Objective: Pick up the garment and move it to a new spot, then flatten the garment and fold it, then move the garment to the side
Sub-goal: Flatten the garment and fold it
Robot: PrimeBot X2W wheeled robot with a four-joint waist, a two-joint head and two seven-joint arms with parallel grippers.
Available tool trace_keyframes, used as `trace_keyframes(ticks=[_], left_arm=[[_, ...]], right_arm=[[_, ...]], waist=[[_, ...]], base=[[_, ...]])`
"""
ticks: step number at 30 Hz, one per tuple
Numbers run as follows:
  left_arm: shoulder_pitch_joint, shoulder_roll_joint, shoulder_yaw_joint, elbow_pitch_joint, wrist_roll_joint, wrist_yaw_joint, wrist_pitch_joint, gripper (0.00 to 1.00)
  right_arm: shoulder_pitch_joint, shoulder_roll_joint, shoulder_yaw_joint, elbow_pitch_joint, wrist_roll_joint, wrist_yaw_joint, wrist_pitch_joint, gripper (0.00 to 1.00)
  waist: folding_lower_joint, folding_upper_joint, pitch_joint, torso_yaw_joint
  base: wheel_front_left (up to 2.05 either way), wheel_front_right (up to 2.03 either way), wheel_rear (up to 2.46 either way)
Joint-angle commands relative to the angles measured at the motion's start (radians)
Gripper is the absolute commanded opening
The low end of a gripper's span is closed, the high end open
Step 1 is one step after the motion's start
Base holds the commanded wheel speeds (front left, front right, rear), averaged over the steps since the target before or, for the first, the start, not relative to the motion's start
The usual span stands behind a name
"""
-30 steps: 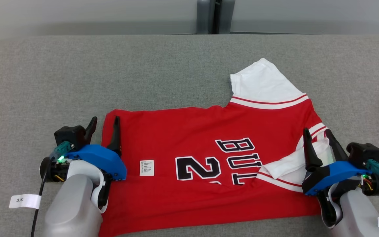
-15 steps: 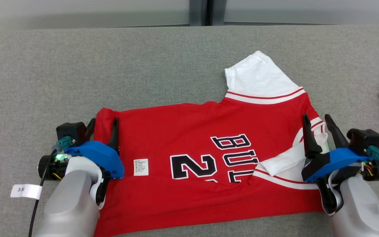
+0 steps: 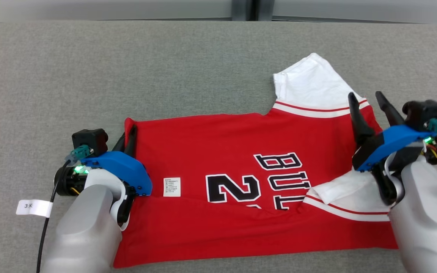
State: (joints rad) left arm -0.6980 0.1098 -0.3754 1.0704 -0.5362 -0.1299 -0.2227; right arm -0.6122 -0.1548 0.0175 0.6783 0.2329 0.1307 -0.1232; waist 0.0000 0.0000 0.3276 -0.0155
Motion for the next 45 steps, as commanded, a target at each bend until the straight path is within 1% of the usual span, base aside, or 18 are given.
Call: trace_keyframes(ticks=[1,6,10,15,18,23,24,25,26,27,30,33,37,42,44,45], left_arm=[[-0.009,0.011,-0.007,-0.001,-0.008,-0.001,-0.007,0.0],[-0.035,0.015,-0.042,-0.041,-0.012,-0.001,-0.033,0.0],[-0.052,-0.003,-0.078,-0.075,-0.011,-0.001,-0.04,0.0],[-0.072,-0.028,-0.126,-0.116,-0.018,-0.001,-0.043,0.0],[-0.084,-0.037,-0.15,-0.146,-0.019,-0.001,-0.044,0.0],[-0.096,-0.046,-0.181,-0.187,-0.028,-0.001,-0.043,0.0],[-0.096,-0.048,-0.191,-0.196,-0.033,-0.001,-0.043,0.0],[-0.096,-0.049,-0.195,-0.199,-0.037,-0.001,-0.043,0.0],[-0.098,-0.05,-0.197,-0.203,-0.036,-0.001,-0.043,0.0],[-0.099,-0.05,-0.197,-0.208,-0.041,-0.001,-0.043,0.0],[-0.099,-0.05,-0.188,-0.218,-0.041,-0.001,-0.043,0.0],[-0.084,-0.039,-0.153,-0.236,-0.03,-0.001,-0.043,0.0],[-0.052,-0.031,-0.096,-0.276,0.004,0.006,-0.043,0.0],[0.011,-0.022,-0.035,-0.303,0.05,0.007,-0.043,0.0],[0.023,-0.019,-0.026,-0.306,0.058,0.007,-0.043,0.0],[0.053,-0.01,-0.004,-0.311,0.076,0.007,-0.043,0.0]], right_arm=[[-0.024,-0.008,-0.003,0.009,0.008,0.0,0.013,1.0],[-0.119,-0.031,-0.002,0.064,-0.015,0.0,0.119,1.0],[-0.219,-0.058,-0.024,0.142,-0.046,0.0,0.233,1.0],[-0.333,-0.088,-0.065,0.234,-0.078,0.0,0.336,1.0],[-0.385,-0.101,-0.085,0.274,-0.096,0.0,0.371,1.0],[-0.441,-0.117,-0.115,0.331,-0.145,0.0,0.396,1.0],[-0.449,-0.101,-0.122,0.364,-0.156,0.0,0.425,0.6],[-0.452,-0.094,-0.122,0.375,-0.159,0.0,0.43,0.28],[-0.454,-0.089,-0.12,0.379,-0.164,0.0,0.425,0.0],[-0.457,-0.087,-0.118,0.382,-0.165,0.0,0.419,0.0],[-0.471,-0.103,-0.139,0.36,-0.181,0.0,0.336,0.0],[-0.472,-0.104,-0.174,0.341,-0.193,0.0,0.229,0.0],[-0.453,-0.089,-0.211,0.326,-0.2,0.0,0.09,0.0],[-0.394,-0.057,-0.197,0.309,-0.144,0.0,-0.041,0.0],[-0.374,-0.048,-0.183,0.3,-0.126,0.0,-0.061,0.0],[-0.326,-0.037,-0.154,0.271,-0.077,0.0,-0.092,0.0]], waist=[[0.0,0.0,0.006,0.01],[0.0,0.0,0.025,0.041],[0.0,0.0,0.051,0.08],[0.0,0.0,0.095,0.138],[0.0,0.0,0.121,0.167],[0.0,0.0,0.15,0.198],[0.0,0.0,0.155,0.204],[0.0,0.0,0.157,0.205],[0.0,0.0,0.159,0.206],[0.0,0.0,0.161,0.206],[0.0,0.0,0.162,0.202],[0.0,0.0,0.155,0.191],[0.0,0.0,0.133,0.169],[0.0,0.0,0.08,0.129],[0.0,0.0,0.068,0.119],[0.0,0.0,0.045,0.098]], base=[[0.0,0.0,0.0],[0.0,0.0,0.0],[0.0,0.0,0.0],[0.0,0.0,0.0],[0.0,0.0,0.0],[0.0,0.0,0.0],[0.0,0.0,0.0],[0.0,0.0,0.0],[0.0,0.0,0.0],[0.0,0.0,0.0],[0.0,0.0,0.0],[0.0,0.0,0.0],[0.0,0.0,0.0],[0.0,0.0,0.0],[0.0,0.0,0.0],[0.0,0.0,0.0]])
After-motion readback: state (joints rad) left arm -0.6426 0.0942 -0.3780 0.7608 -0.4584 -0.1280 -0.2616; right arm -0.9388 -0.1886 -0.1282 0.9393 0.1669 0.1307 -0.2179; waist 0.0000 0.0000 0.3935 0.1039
